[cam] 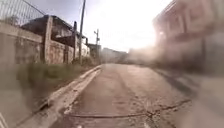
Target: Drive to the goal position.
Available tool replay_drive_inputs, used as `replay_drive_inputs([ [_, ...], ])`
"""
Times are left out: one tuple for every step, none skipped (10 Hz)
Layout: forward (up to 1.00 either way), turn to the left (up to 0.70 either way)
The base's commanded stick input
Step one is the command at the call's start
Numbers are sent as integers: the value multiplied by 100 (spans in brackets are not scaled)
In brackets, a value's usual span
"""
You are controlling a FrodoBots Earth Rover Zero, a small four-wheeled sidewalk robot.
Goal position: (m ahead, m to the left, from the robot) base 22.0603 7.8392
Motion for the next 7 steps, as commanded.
replay_drive_inputs([
  [100,0],
  [100,0],
  [100,0],
  [100,0],
  [100,0],
  [100,0],
  [100,0],
])
